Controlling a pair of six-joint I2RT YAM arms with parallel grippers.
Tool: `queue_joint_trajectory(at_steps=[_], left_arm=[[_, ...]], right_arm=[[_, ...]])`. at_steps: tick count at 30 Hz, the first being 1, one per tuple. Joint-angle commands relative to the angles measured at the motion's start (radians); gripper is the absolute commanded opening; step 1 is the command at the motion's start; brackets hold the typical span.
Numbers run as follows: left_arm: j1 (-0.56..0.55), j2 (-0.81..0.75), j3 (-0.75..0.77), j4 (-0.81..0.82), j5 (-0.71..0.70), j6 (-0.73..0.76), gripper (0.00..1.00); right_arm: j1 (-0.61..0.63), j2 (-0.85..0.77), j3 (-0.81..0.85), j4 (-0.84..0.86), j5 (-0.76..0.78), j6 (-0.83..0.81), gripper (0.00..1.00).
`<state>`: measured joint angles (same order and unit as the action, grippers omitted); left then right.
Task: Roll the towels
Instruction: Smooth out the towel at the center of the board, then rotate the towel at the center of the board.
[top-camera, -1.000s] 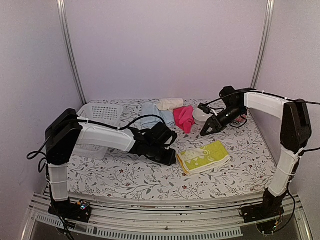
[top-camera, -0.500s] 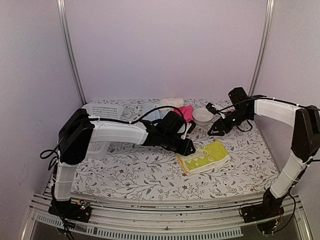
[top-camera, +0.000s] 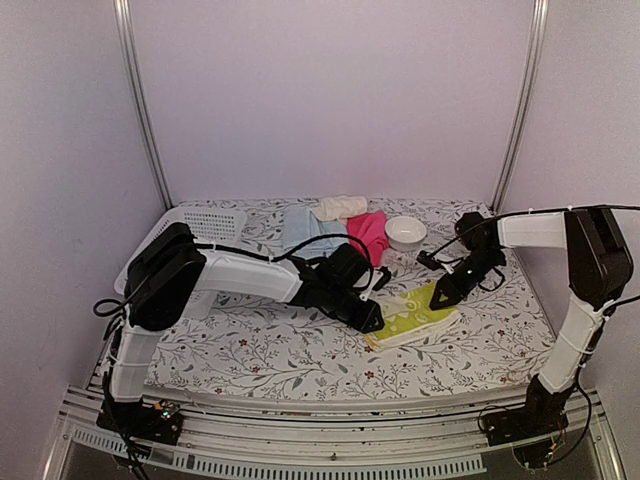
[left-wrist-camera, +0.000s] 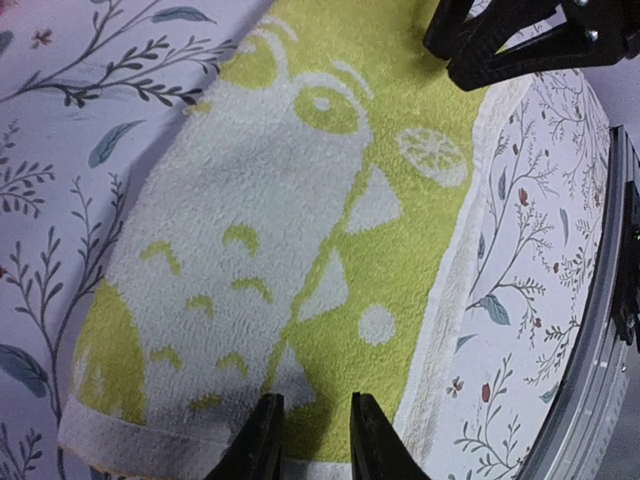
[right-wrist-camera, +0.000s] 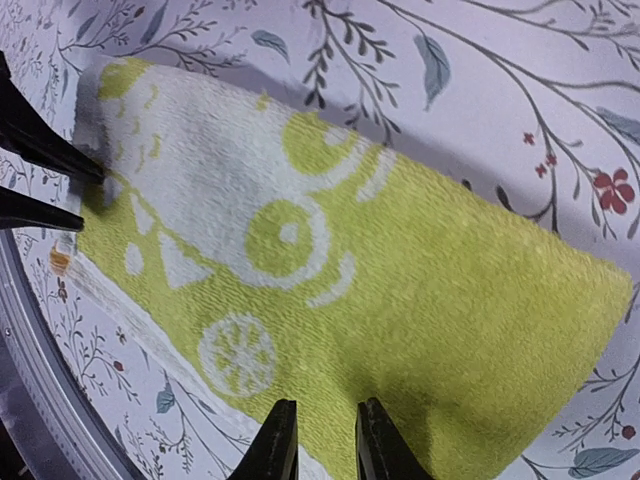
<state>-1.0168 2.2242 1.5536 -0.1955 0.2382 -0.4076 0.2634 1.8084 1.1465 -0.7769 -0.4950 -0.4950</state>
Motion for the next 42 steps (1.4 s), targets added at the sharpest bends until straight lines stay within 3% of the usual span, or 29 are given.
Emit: queue_joint_trajectory(at_steps=[1,7,13,18,21,26,36,42], left_arm=[[-0.012,0.010,0.005,0.002,-0.011,0.017,0.26],[-0.017,-0.005,0.010,-0.008,-0.033,0.022,0.26],[-0.016,-0.031,-0.001,-0.047,-0.073,0.052,0.26],[-0.003,-0.113,-0.065,-0.062,-0.147,0.077,0.26],[0.006,-0.167,-0.112,-0.059,-0.177,0.079,0.26],[0.008,-0.209,-0.144,-0.058,-0.206,0.066,0.26],[-0.006,-0.146,-0.144,0.000,0.005,0.036,0.24],[-0.022,-0.127,-0.184,-0.002,0.004,0.035,0.22]], right_arm=[[-0.051,-0.011,-0.070,0.016,0.076,0.002,0.22],[-0.078,-0.040,-0.173,0.057,0.168,0.019,0.21],[-0.069,-0.079,-0.182,0.011,0.108,-0.033,0.20],[0.058,-0.093,-0.176,-0.085,0.125,-0.119,0.20],[0.159,-0.120,-0.159,-0.206,0.036,-0.188,0.22],[0.168,-0.191,-0.020,-0.301,-0.070,-0.228,0.25],[0.083,-0.065,0.048,-0.103,-0.047,-0.145,0.27],[0.077,0.019,0.052,-0.003,0.060,-0.072,0.26]])
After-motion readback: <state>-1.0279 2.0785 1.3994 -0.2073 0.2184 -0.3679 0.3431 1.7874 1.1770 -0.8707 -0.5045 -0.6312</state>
